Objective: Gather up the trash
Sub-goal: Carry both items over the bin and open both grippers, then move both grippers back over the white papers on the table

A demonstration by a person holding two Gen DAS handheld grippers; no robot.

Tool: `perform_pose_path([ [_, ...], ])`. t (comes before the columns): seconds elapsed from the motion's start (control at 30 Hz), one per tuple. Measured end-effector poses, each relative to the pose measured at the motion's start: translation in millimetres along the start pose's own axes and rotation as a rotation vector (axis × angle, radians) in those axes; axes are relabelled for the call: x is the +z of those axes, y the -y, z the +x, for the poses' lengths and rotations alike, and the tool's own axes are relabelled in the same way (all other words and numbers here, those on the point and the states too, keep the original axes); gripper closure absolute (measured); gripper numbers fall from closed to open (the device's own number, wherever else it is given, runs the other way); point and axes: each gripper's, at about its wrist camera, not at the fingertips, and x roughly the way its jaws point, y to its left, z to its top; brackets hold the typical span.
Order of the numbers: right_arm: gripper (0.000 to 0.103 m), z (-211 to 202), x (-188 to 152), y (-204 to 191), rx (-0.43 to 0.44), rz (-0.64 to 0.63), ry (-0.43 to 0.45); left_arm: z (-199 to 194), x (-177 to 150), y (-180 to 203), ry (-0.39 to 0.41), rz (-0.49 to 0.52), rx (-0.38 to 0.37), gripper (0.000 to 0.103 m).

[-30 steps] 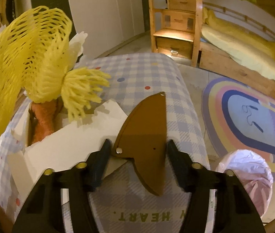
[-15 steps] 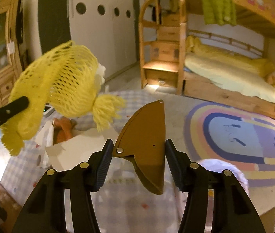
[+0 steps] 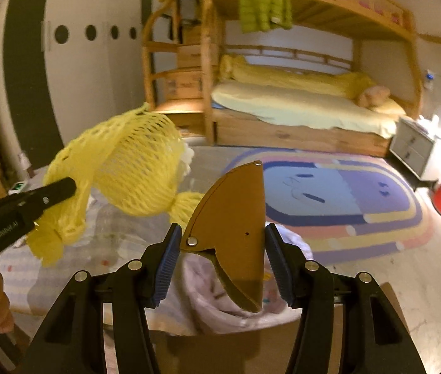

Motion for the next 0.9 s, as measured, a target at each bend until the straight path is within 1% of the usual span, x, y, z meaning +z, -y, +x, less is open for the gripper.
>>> perform_pose_path([
  [0.17, 0.048, 10.6, -8.6, 28.4, -0.028, 0.015, -0.015, 31.3, 1.8, 24.3, -0.027, 0.050, -0.022, 0.093],
  [0.33, 0.048, 31.1, -9.4, 44.9, -0.024, 0.037, -0.028, 60.8, 7.9, 33.6, -0.064, 0.065, -0.031, 0.092],
  [0.37, 0.048, 33.8, -8.4, 46.2, -0.024, 0.039, -0.029, 64.5, 8.7, 33.2, -0.071, 0.060, -0.034, 0.090],
  [0.4, 0.048, 38.0, -7.8, 47.9, -0.027, 0.042, -0.028, 70.1, 9.9, 34.2, -0.086, 0.058, -0.036, 0.079],
  [0.43, 0.047, 41.2, -7.5, 46.7, -0.030, 0.046, -0.025, 73.9, 10.3, 33.3, -0.096, 0.052, -0.039, 0.059],
  [0.5, 0.045, 53.6, -8.1, 53.1, -0.034, 0.062, -0.036, 78.4, 11.5, 30.0, -0.095, 0.033, -0.036, 0.041],
  [0.53, 0.042, 58.4, -8.9, 54.2, -0.034, 0.071, -0.053, 78.3, 11.6, 29.5, -0.093, 0.028, -0.037, 0.040],
  [0.57, 0.041, 63.0, -9.7, 56.3, -0.033, 0.086, -0.070, 77.7, 11.0, 28.0, -0.094, 0.024, -0.042, 0.040],
  [0.67, 0.041, 62.6, -13.0, 56.5, -0.026, 0.111, -0.080, 73.7, 8.9, 22.2, -0.096, 0.013, -0.045, 0.040],
  [0.8, 0.041, 55.2, -16.7, 60.6, -0.005, 0.143, -0.095, 56.9, 6.3, 13.1, -0.079, -0.002, -0.053, 0.040],
  [0.9, 0.041, 41.5, -14.1, 57.4, 0.009, 0.152, -0.083, 40.9, 6.2, 8.9, -0.056, -0.005, -0.043, 0.040],
])
